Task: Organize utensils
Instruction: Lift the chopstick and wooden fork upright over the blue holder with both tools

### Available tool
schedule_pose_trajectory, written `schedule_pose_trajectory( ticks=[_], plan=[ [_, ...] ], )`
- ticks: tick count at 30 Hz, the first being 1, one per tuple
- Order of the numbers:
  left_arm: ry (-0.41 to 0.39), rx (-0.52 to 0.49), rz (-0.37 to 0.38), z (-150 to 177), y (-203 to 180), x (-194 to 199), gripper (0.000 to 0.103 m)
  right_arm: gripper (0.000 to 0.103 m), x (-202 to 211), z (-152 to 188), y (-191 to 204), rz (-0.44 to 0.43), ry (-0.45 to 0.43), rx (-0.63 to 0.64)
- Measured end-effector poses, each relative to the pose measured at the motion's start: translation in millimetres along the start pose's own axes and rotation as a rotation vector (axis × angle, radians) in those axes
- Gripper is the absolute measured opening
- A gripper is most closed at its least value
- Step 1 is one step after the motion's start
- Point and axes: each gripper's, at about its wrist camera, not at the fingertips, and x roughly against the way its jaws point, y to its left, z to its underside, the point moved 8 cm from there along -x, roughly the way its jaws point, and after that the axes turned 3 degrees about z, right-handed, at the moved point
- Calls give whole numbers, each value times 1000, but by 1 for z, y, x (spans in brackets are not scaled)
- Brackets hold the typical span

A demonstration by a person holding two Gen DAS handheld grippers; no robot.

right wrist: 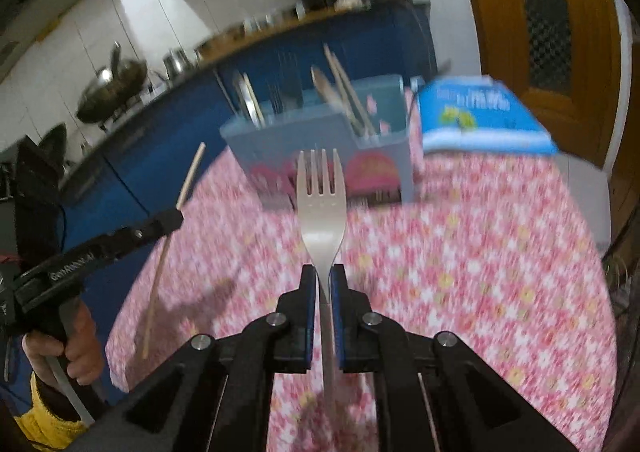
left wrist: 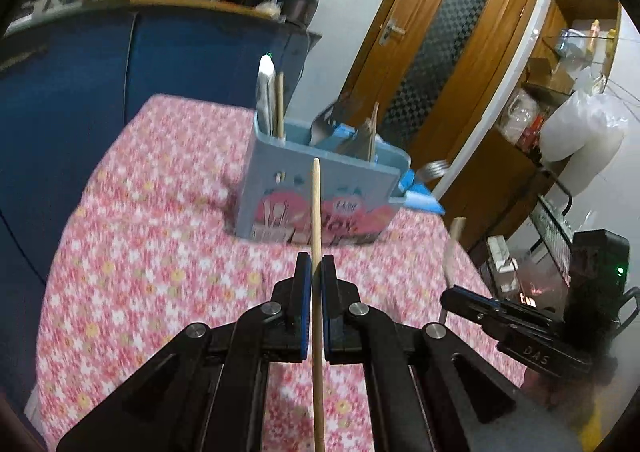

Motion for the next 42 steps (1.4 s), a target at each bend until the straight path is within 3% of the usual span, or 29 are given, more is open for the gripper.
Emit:
schedule_pose_trajectory(
  ticks=[7, 25, 35, 42],
  plan=[
    [-92, -16, -18, -41, 0, 3, 2, 9, 14, -38, -3, -26, -154, -39],
    [-374, -55, -81, -145, 7, -12, 2, 9, 5, -123, -5, 2, -307, 2],
    [-525, -93, -126, -178, 8, -33, 2, 9, 2, -146, -18, 52, -361, 22],
    [-553, -107, -167, -169, 18, -58, 3, 9, -21, -141, -25, 68, -329, 34]
  ],
)
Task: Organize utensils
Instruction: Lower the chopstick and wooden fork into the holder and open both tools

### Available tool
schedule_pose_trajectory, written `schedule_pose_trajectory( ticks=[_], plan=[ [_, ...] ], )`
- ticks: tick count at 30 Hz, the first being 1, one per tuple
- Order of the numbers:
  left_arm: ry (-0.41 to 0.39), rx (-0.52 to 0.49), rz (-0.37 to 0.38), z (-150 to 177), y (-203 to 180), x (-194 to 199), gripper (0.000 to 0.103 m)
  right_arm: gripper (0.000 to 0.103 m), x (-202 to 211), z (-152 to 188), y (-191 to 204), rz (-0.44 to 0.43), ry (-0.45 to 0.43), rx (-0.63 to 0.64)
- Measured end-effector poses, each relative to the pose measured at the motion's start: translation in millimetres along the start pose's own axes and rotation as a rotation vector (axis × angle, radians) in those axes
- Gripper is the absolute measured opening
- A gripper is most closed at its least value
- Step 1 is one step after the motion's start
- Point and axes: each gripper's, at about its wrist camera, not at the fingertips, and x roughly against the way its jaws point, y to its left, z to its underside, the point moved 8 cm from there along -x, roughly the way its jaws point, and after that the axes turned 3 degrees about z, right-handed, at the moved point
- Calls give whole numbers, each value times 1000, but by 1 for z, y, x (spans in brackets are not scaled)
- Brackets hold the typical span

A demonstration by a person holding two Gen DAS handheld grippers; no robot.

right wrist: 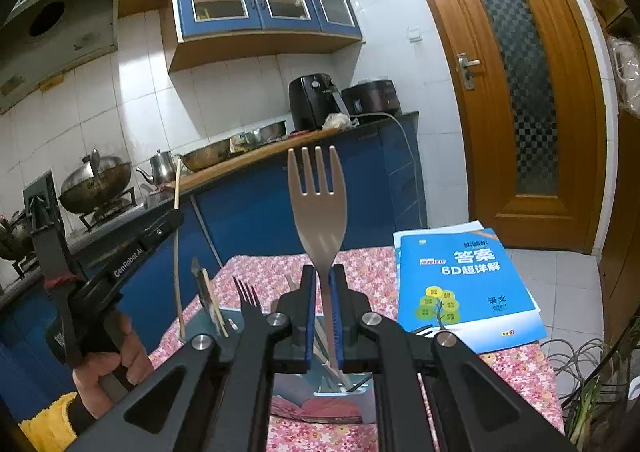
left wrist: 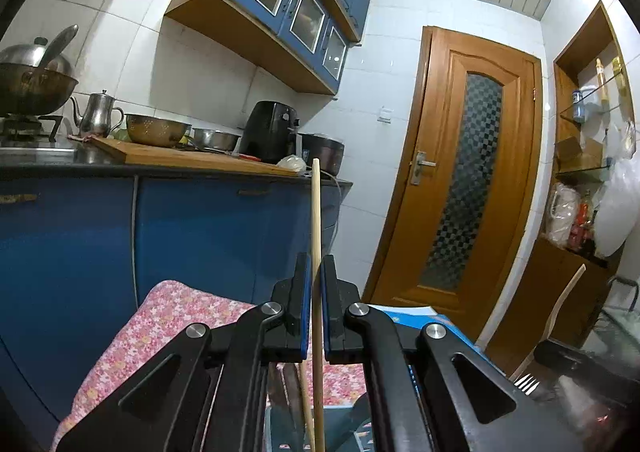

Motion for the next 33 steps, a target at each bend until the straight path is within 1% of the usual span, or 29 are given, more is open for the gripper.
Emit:
schedule_pose_trajectory(
  ticks=[2, 4, 8, 12, 13, 16, 19, 22, 24, 31, 33],
  plan=[
    [-19, -22, -23, 8, 1, 1, 5, 9, -7, 7, 0, 9, 14, 16],
    [-21, -28, -28, 13, 2, 2, 7, 9, -13, 15, 1, 13, 30, 31],
    [-16, -21, -24, 20, 5, 4, 9, 9, -25, 29, 4, 22, 69, 51],
    [-30, -18, -13, 18, 5, 10, 9, 9, -33, 43, 6, 21, 106, 57],
    [-36, -22, -9, 16, 5, 12, 9, 9, -34, 45, 7, 22, 108, 59],
    [-96, -75, -23, 7, -3, 23, 7, 9, -35, 49, 7, 18, 114, 53],
    [-130, -125, -33, 3, -10, 29, 6, 9, -35, 50, 7, 12, 111, 45],
    [-142, -145, -46, 7, -12, 30, 7, 9, -35, 53, 8, 10, 114, 48],
    [-146, -140, -54, 10, -10, 32, 8, 9, -35, 55, 9, 9, 118, 51],
    [-149, -153, -38, 11, -12, 38, 9, 9, -36, 59, 8, -7, 130, 34],
    [-169, -175, -48, 9, -14, 42, 9, 9, -35, 59, 9, -16, 128, 27]
  ],
)
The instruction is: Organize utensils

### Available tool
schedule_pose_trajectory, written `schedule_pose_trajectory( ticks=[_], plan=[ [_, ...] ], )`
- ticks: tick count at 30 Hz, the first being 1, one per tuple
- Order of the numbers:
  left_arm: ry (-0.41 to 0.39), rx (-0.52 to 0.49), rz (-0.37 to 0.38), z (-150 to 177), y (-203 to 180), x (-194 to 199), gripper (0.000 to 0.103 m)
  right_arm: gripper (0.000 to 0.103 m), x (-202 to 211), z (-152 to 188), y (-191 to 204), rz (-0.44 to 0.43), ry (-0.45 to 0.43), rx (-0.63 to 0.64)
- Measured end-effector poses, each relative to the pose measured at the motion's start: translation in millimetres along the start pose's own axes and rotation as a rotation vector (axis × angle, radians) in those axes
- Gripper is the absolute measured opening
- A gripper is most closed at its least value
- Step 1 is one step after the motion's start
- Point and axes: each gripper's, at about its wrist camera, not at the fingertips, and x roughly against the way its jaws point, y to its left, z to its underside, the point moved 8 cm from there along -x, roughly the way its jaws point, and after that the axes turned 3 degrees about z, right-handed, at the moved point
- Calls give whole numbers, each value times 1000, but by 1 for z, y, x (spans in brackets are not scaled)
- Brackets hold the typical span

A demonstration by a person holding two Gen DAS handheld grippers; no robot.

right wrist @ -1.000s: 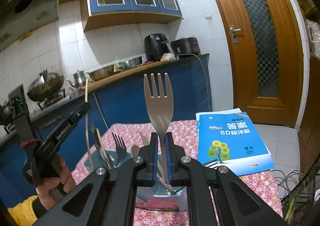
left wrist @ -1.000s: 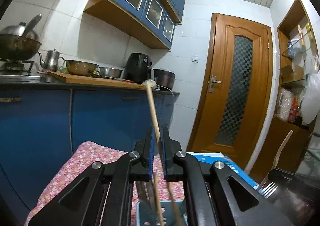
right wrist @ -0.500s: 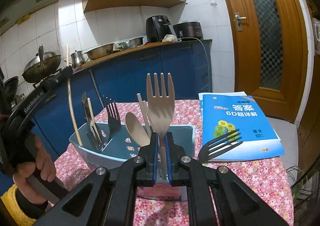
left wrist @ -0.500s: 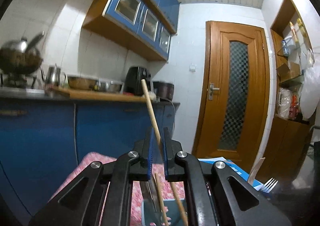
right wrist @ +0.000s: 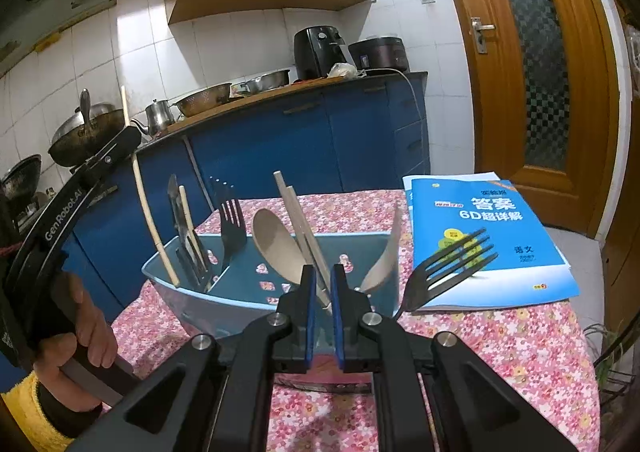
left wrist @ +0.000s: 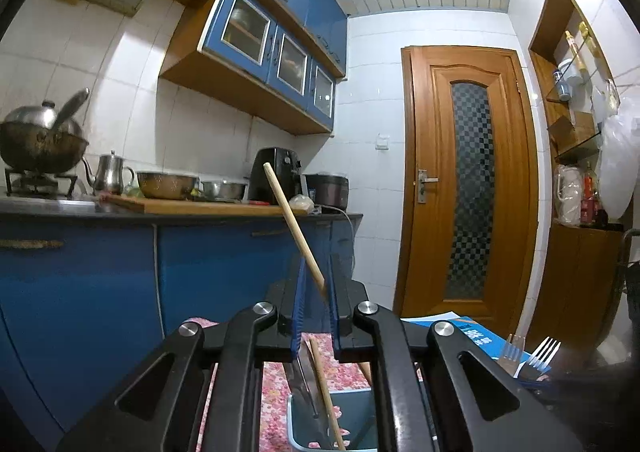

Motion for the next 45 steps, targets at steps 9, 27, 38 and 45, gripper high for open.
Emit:
schedule_pose_trajectory(
  ticks=[9, 27, 38, 45],
  plan=[
    [-62, -87, -41, 0, -11, 10, 6, 9, 5, 3, 2, -12, -12, -1],
    [83, -77, -1, 10, -7, 27, 39, 19, 29, 3, 3, -48, -29, -44],
    [237, -110, 30, 8, -16, 80, 61, 44, 86, 5, 27, -63, -83, -37],
    [331, -93, 27, 12, -17, 115, 75, 61, 121, 14, 40, -64, -105, -28]
  ],
)
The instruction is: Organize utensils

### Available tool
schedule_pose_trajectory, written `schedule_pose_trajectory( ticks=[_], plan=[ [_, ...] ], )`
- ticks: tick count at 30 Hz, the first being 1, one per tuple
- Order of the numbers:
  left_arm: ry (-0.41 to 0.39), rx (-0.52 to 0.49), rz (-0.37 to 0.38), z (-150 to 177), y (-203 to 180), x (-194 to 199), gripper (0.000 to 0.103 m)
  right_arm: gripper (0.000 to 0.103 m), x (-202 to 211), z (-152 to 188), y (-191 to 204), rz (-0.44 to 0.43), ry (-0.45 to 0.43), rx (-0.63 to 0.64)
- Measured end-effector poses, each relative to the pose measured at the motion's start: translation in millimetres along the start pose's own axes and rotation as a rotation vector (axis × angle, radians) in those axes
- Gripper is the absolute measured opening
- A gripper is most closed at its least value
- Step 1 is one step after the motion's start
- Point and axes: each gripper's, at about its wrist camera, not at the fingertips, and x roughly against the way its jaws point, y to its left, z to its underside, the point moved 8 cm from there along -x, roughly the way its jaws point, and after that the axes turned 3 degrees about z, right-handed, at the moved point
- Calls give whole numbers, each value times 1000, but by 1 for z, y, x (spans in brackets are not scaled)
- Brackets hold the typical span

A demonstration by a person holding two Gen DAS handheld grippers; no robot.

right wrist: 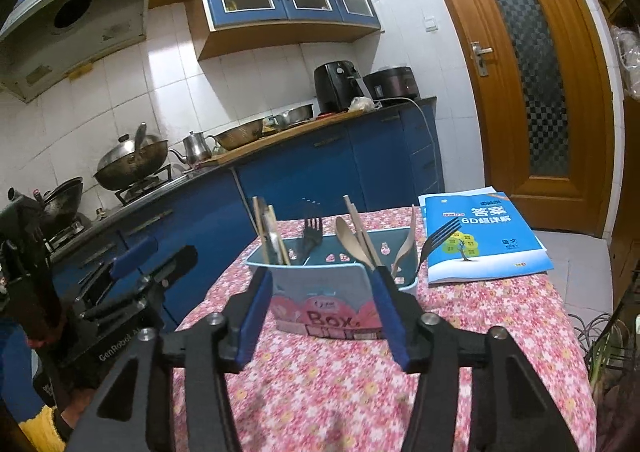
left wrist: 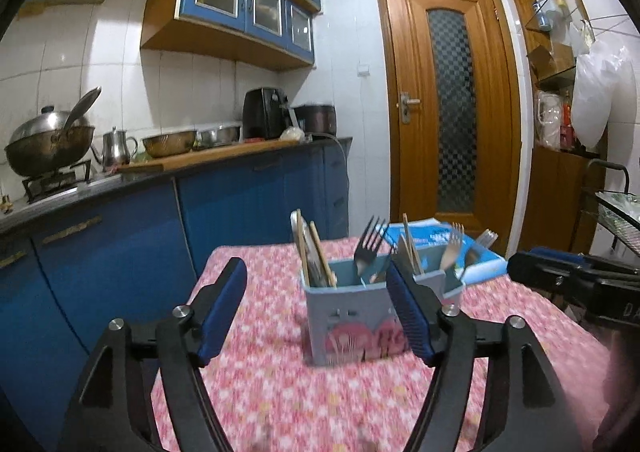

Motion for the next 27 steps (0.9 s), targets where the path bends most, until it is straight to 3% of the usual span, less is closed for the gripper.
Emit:
schedule_pose_trajectory(
  ticks=[3, 9, 13, 15, 22, 27],
  plan=[
    [37, 17, -3, 7, 2, 12, 82, 74, 14, 5, 5, -3, -9, 1],
    [76, 44, -14, 23, 6, 42, 89, 88, 33, 22, 9, 10, -1, 14],
    [108, 55, -9, 36, 6, 56, 91, 91, 40, 33, 10, 12, 11, 14],
    [118, 64, -2, 44, 5, 61, 92, 98, 42, 40, 9, 17, 12, 19],
    [162, 100, 17, 73, 4, 53, 92, 100, 36, 67, 0, 44, 11, 19],
    [173, 106, 16, 90, 4, 38, 92, 100, 23, 90, -12, 116, 33, 50]
  ],
)
